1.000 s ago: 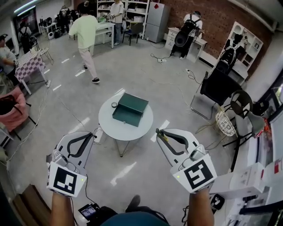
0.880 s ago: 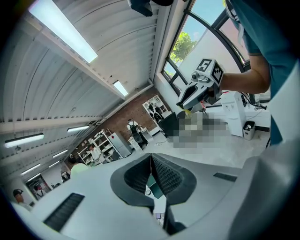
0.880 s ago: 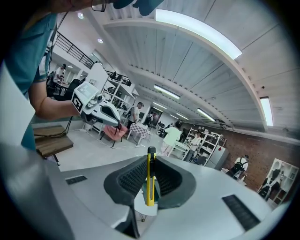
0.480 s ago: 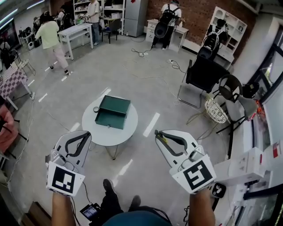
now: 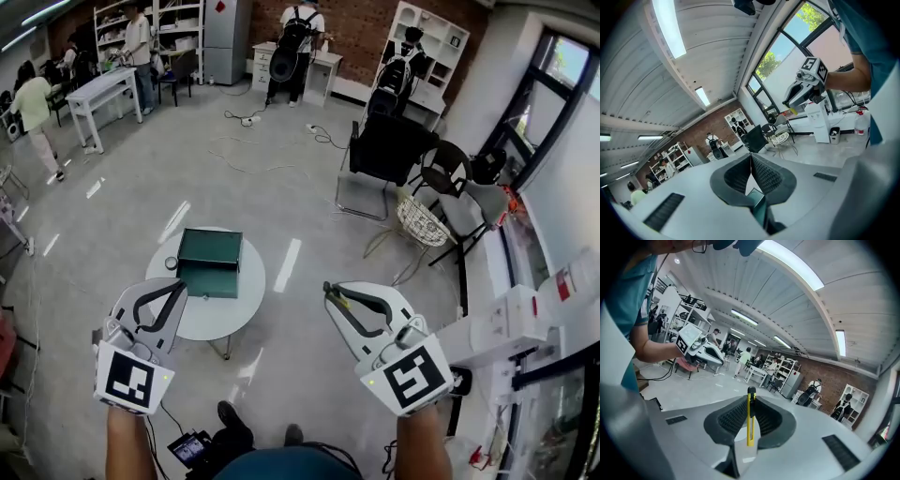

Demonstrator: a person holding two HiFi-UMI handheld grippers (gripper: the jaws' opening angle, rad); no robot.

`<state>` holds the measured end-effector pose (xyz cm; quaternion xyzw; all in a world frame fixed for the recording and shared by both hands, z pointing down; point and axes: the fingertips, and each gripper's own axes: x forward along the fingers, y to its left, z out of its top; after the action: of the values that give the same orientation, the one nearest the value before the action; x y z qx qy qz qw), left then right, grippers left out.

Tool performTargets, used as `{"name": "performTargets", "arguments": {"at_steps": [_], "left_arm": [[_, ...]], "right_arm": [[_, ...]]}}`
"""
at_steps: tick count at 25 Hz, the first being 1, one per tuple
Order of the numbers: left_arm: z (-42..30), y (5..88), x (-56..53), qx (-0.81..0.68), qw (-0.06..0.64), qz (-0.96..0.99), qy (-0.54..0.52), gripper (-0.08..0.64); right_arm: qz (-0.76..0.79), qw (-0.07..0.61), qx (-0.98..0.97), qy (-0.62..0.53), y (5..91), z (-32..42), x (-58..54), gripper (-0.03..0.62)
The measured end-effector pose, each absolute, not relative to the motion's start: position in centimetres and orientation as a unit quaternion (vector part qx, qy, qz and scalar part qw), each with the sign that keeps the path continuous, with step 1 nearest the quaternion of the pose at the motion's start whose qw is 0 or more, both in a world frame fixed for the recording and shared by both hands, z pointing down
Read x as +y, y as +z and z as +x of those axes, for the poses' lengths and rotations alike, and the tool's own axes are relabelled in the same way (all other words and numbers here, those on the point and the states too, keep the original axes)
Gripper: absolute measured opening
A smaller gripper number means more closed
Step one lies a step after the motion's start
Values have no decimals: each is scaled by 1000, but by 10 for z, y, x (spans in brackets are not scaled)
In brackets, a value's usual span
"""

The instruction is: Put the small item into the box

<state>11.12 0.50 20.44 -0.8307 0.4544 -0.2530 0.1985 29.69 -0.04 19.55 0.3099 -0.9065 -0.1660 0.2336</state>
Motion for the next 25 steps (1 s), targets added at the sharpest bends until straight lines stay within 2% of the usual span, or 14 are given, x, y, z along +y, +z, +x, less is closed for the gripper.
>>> {"name": "performTargets", "arguments": {"at_steps": [6, 25], "left_arm": [[65, 204, -45, 432, 193, -846, -246, 20], [2, 202, -123, 398, 197, -867, -226, 20]], "right_arm": [[336, 243, -897, -153, 193, 254, -35, 71], [374, 266, -877, -144, 190, 192, -96, 71]]}}
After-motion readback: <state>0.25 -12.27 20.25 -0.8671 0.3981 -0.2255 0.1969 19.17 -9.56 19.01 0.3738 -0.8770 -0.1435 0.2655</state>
